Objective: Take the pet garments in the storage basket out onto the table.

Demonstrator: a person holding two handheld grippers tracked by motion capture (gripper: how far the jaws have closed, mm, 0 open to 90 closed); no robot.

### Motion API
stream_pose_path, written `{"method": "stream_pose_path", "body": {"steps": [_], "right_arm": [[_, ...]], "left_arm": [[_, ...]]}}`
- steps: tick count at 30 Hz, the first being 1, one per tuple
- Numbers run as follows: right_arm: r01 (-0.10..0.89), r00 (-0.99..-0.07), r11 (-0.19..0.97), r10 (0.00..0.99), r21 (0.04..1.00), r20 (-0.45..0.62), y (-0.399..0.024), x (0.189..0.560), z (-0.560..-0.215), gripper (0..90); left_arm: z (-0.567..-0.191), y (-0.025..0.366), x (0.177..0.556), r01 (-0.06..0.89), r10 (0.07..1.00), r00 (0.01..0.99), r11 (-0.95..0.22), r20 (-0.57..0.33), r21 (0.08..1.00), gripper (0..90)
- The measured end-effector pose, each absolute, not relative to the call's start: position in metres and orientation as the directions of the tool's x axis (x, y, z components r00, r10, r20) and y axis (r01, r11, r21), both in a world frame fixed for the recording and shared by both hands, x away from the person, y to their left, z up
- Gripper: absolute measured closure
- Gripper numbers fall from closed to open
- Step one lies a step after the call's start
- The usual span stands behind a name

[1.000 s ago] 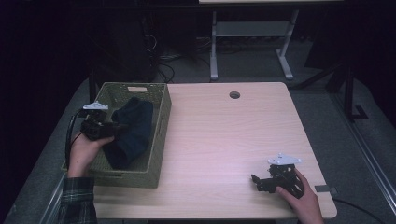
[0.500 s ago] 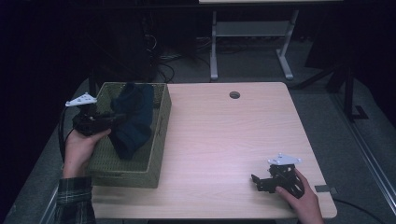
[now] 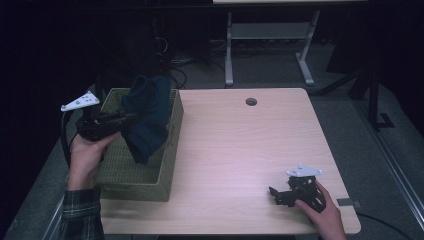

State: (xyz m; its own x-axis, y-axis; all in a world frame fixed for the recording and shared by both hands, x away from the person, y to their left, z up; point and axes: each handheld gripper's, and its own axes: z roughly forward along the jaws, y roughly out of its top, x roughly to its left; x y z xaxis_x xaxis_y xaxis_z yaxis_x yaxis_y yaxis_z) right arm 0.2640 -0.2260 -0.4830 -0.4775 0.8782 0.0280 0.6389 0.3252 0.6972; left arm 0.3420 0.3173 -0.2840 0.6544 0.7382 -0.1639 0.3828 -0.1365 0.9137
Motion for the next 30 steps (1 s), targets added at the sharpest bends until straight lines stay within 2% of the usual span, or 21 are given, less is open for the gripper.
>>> {"method": "stream_pose_path", "body": {"steps": [10,30], "right_arm": [[0.639,-0.479,0.326,0.877,0.697,0.028,-0.226,0.264,-0.483,0.0],[0.638,-0.479,0.327,0.877,0.697,0.028,-0.226,0.264,-0.483,0.0]], "left_arm": [[-0.265,0.295,0.335,0.319,0.675,0.720,-0.113,-0.163,0.941,68.0],[-0.252,0.248,0.335,0.262,0.586,0.796,-0.105,-0.153,0.959,68.1]]}}
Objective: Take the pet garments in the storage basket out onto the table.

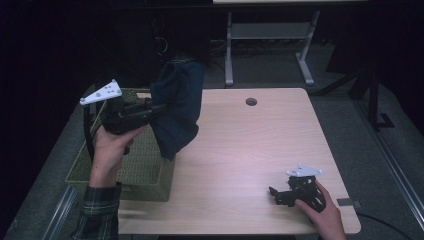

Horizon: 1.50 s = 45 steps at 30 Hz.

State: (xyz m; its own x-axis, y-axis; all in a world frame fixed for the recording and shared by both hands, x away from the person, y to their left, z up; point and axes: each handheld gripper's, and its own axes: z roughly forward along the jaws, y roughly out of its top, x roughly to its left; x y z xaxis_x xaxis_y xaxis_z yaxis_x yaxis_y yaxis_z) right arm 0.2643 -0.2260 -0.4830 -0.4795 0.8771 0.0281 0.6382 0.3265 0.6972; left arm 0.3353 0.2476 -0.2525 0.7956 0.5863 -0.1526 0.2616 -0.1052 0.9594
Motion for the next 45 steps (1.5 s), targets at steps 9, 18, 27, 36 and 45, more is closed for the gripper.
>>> {"method": "stream_pose_path", "body": {"steps": [9,18,27,36,45], "right_arm": [[0.638,-0.479,0.327,0.877,0.697,0.028,-0.226,0.264,-0.483,0.0],[0.638,-0.480,0.327,0.877,0.697,0.027,-0.226,0.264,-0.483,0.0],[0.639,-0.479,0.327,0.877,0.697,0.028,-0.226,0.264,-0.483,0.0],[0.637,-0.480,0.327,0.877,0.698,0.027,-0.226,0.264,-0.483,0.0],[0.637,-0.480,0.326,0.877,0.698,0.028,-0.226,0.264,-0.483,0.0]], "left_arm": [[-0.253,0.221,0.337,0.252,0.540,0.828,-0.112,-0.154,0.961,68.2],[-0.257,0.192,0.340,0.247,0.495,0.854,-0.118,-0.159,0.962,68.3],[-0.268,0.165,0.345,0.262,0.462,0.872,-0.155,-0.164,0.953,68.2],[-0.287,0.139,0.353,0.282,0.438,0.882,-0.190,-0.176,0.940,68.2],[-0.305,0.115,0.360,0.300,0.427,0.886,-0.229,-0.181,0.926,68.3]]}}
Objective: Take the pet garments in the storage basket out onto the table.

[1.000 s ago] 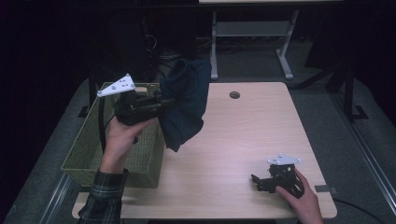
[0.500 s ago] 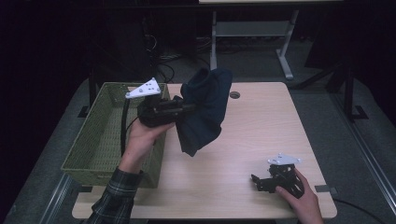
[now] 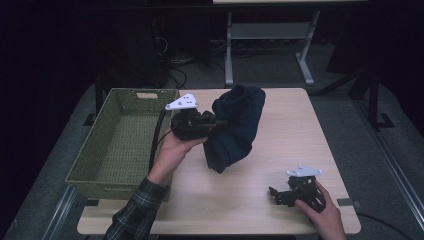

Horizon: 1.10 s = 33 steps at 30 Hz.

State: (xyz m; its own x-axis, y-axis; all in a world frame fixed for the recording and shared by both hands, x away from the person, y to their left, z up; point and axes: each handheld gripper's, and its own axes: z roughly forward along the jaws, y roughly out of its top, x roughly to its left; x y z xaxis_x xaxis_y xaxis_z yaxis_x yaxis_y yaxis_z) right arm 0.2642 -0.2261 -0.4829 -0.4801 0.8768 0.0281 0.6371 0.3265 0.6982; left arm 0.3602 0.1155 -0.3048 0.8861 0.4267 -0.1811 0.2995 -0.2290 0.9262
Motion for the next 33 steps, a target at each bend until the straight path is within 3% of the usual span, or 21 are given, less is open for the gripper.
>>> {"method": "stream_pose_path", "body": {"steps": [33], "right_arm": [[0.639,-0.479,0.325,0.877,0.697,0.029,-0.226,0.264,-0.483,0.0]], "left_arm": [[-0.423,0.037,0.397,0.446,0.448,0.858,-0.406,-0.252,0.797,68.2]]}}
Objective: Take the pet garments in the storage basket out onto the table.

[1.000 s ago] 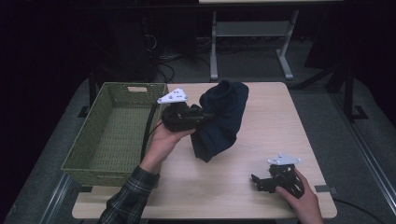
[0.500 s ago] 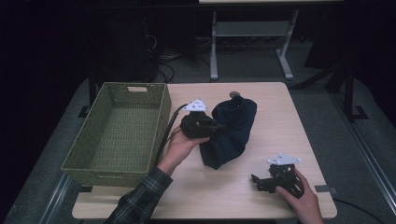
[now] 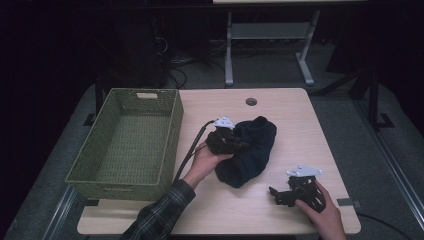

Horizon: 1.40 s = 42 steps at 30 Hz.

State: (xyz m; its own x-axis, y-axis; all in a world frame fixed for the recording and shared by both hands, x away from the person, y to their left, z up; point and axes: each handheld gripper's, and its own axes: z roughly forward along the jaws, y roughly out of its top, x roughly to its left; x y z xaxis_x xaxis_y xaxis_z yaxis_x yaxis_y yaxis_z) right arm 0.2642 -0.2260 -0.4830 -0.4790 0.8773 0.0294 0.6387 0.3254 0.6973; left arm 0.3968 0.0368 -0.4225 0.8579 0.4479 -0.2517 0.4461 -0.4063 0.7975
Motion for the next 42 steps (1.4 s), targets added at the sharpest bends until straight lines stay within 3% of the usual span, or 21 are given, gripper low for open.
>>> {"method": "stream_pose_path", "body": {"steps": [18,30,42], "right_arm": [[0.637,-0.482,0.329,0.876,0.697,0.027,-0.226,0.264,-0.483,0.0],[0.636,-0.484,0.331,0.875,0.697,0.026,-0.226,0.264,-0.483,0.0],[0.637,-0.483,0.329,0.875,0.697,0.029,-0.226,0.264,-0.483,0.0]], "left_arm": [[-0.464,0.009,0.398,0.457,0.460,0.859,-0.494,-0.224,0.739,65.6],[-0.449,0.015,0.394,0.424,0.436,0.876,-0.495,-0.205,0.758,32.9],[-0.429,0.026,0.385,0.383,0.434,0.887,-0.496,-0.160,0.780,19.5]]}}
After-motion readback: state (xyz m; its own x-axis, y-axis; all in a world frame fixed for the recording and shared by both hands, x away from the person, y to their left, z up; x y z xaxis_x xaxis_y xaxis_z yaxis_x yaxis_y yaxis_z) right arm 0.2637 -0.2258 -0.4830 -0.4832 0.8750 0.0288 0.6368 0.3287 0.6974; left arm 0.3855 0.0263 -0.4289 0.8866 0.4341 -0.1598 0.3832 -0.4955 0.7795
